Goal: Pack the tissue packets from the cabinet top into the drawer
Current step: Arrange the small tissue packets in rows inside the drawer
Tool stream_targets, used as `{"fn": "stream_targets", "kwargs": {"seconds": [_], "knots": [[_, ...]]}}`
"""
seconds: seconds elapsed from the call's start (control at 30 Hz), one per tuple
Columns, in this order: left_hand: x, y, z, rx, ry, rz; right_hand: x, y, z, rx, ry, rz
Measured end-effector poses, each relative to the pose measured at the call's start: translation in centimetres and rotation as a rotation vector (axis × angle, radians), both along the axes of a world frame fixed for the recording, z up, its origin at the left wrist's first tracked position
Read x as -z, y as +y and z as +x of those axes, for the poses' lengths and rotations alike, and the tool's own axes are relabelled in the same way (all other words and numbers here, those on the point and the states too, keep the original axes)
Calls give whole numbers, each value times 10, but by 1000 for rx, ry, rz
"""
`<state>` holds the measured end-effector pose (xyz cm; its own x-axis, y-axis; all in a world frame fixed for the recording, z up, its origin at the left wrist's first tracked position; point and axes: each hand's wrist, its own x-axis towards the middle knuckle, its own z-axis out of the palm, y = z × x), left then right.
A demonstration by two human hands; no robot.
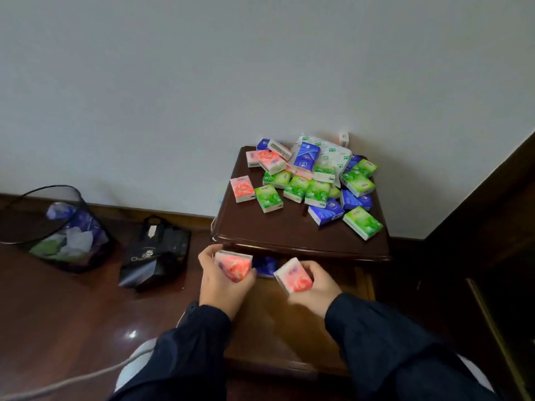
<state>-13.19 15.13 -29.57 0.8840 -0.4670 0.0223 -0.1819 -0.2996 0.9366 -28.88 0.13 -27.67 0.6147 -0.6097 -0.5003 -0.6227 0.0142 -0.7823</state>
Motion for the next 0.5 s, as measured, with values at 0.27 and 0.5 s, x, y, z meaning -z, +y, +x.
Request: {"fn": "stream_targets", "kwargs": {"seconds": [0.27,0.5], "knots": [[38,43,9,-170,93,45,61,61,53,59,192,260],[49,45,9,-241,133,31,89,64,88,272,261,192]]}}
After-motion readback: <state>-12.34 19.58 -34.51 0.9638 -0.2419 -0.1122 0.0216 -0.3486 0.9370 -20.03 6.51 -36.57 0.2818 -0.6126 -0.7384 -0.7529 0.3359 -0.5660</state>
